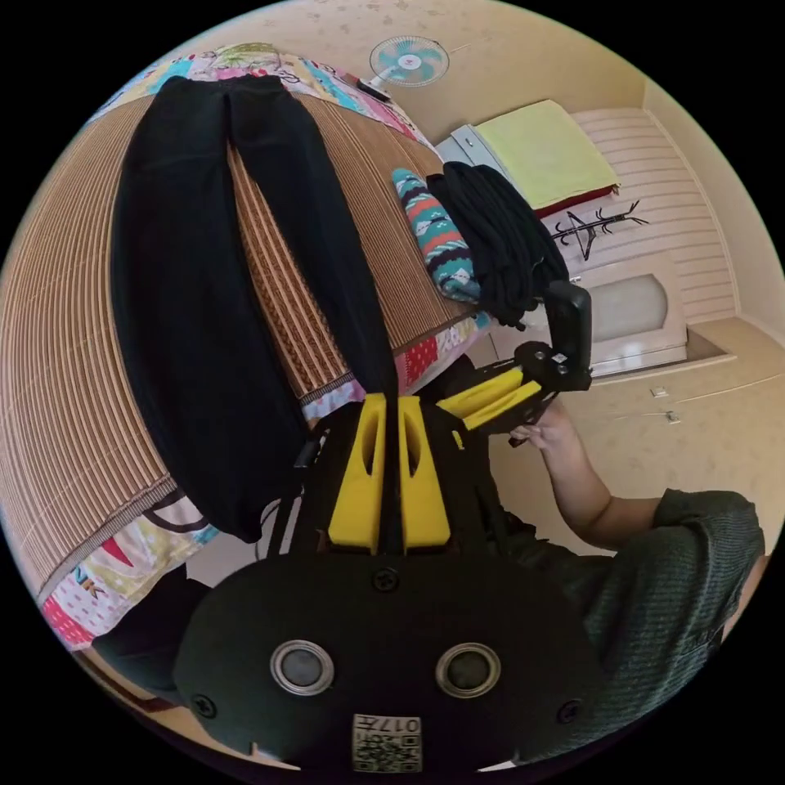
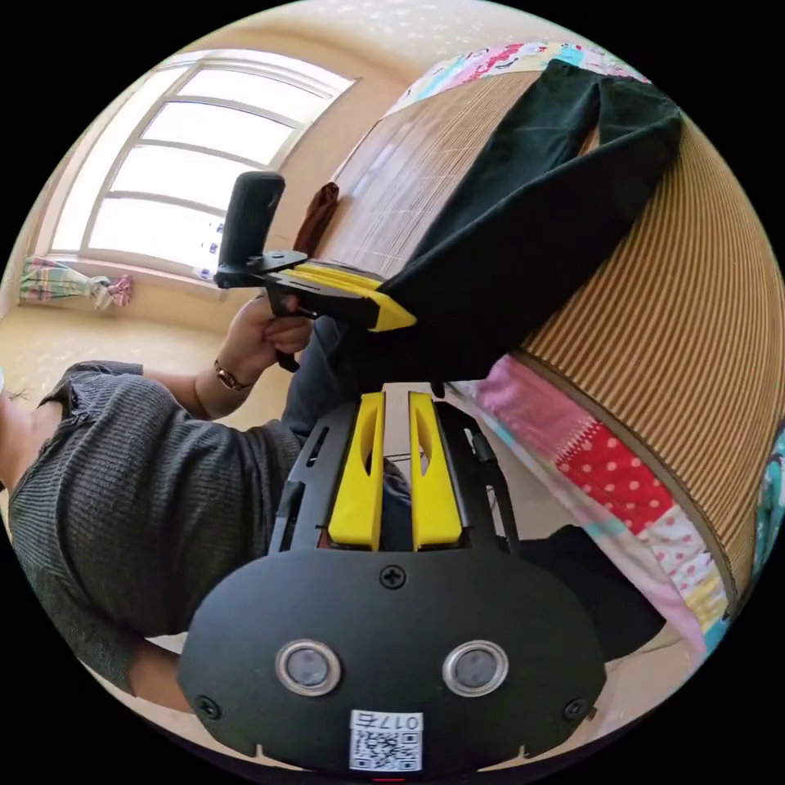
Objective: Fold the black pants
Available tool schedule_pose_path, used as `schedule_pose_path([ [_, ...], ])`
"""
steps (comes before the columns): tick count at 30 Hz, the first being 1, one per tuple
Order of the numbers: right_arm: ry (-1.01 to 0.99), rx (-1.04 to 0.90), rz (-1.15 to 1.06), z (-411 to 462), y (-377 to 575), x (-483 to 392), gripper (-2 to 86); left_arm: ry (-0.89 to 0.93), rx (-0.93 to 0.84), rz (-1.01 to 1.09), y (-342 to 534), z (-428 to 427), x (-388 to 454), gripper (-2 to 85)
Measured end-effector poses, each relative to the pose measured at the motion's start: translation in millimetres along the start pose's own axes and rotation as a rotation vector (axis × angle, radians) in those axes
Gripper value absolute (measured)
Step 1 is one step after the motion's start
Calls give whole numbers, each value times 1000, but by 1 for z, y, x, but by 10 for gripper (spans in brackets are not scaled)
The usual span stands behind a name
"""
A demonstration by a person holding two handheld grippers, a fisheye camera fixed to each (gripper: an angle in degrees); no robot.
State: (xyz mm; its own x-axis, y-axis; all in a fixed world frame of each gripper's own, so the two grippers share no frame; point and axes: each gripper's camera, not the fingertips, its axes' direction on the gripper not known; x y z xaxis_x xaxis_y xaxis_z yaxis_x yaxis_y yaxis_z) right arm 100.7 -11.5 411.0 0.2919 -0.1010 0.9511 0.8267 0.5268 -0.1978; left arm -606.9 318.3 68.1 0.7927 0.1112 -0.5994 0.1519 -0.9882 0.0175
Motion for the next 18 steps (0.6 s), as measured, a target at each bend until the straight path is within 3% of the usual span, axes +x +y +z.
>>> schedule_pose_path([
  [2, 32, 59, 50, -24, -28, 28, 73, 64, 43, -40, 14, -6, -14, 4],
  [5, -21, 323, 182, -70, -88, 93, 80, 96, 65, -66, 23, -8, -21, 1],
  [9, -65, 679, 539, -100, -170, 191, 105, 105, 60, -68, 27, -10, -21, 1],
  [11, -111, 755, 591, -98, -206, 220, 113, 97, 38, -71, 27, -10, -24, 1],
  [14, -167, 752, 545, -90, -271, 244, 128, 125, 37, -105, 31, -14, -33, 1],
  [16, -116, 708, 542, -85, -305, 245, 134, 141, 44, -119, 34, -18, -37, 2],
  [18, 62, 597, 588, -76, -344, 238, 126, 146, 46, -127, 37, -23, -41, 1],
])
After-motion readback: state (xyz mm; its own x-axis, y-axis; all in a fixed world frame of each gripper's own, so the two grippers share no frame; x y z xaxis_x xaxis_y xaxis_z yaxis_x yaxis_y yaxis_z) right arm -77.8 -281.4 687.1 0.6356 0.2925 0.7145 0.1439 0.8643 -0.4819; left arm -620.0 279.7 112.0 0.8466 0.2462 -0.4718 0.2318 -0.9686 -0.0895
